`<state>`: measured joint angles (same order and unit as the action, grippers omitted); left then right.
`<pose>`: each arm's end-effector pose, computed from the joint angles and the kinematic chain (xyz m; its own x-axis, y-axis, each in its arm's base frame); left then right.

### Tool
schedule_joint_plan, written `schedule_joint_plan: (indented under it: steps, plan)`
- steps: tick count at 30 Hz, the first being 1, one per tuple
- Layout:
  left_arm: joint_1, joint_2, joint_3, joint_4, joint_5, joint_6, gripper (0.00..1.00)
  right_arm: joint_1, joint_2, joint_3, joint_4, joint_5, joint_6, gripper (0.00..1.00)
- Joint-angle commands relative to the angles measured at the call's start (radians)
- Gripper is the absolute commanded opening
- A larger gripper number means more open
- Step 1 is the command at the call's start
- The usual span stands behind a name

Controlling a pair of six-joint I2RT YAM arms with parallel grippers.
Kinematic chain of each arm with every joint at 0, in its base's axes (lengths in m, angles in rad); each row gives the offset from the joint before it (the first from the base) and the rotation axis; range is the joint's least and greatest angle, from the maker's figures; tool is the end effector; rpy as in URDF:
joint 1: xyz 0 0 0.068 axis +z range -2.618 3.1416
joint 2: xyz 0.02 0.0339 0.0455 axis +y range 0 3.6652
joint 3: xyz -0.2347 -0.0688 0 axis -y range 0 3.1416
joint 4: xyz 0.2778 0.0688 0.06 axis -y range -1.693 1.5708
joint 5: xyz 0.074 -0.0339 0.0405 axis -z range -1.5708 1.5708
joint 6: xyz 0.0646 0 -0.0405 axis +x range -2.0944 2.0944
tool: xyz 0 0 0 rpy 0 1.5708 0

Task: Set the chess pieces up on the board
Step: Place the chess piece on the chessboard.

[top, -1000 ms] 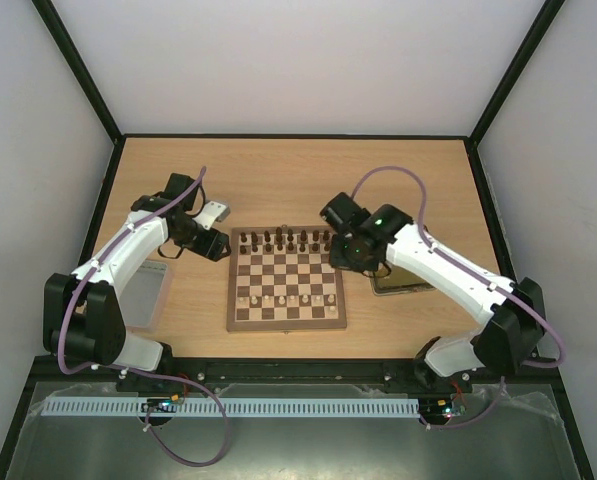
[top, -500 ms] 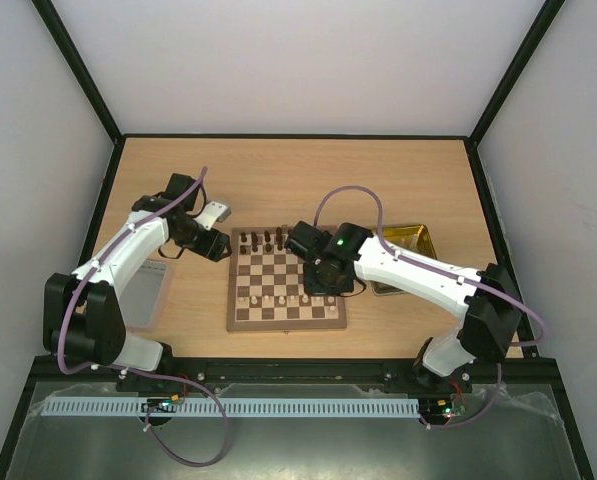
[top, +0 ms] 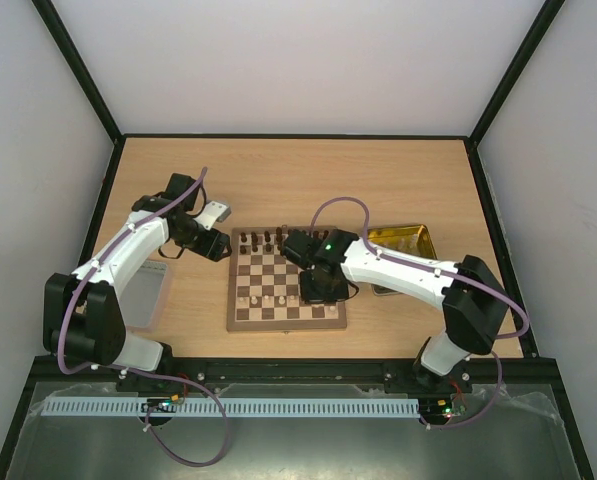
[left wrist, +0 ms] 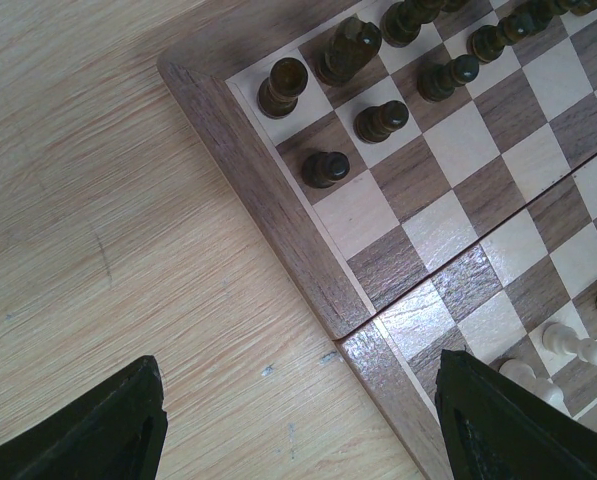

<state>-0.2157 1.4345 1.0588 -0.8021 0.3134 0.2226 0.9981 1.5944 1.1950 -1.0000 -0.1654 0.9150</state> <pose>0.3087 -0.0880 0.1748 -0.8097 0.3924 -0.4364 0.5103 0.8380 -0.1932 0.1690 0.2817 0.1597 -0.9947 -0.1001 0.0246 -0.0916 0.9679 0.2341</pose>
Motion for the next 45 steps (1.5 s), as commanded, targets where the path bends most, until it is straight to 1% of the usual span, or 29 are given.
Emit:
schedule_joint_plan:
  steps: [1,17,45]
  plan:
    - [-0.004,-0.002,-0.015,-0.003,-0.005,-0.009,0.75,0.004,0.018,-0.014,0.02,-0.018,-0.022,0.08]
    - [-0.004,0.005,-0.014,-0.002,-0.004,-0.008,0.75,0.004,0.049,-0.043,0.029,-0.029,-0.034,0.08]
    - [-0.005,0.004,-0.015,-0.003,-0.001,-0.007,0.75,0.004,0.067,-0.036,0.001,-0.019,-0.037,0.1]
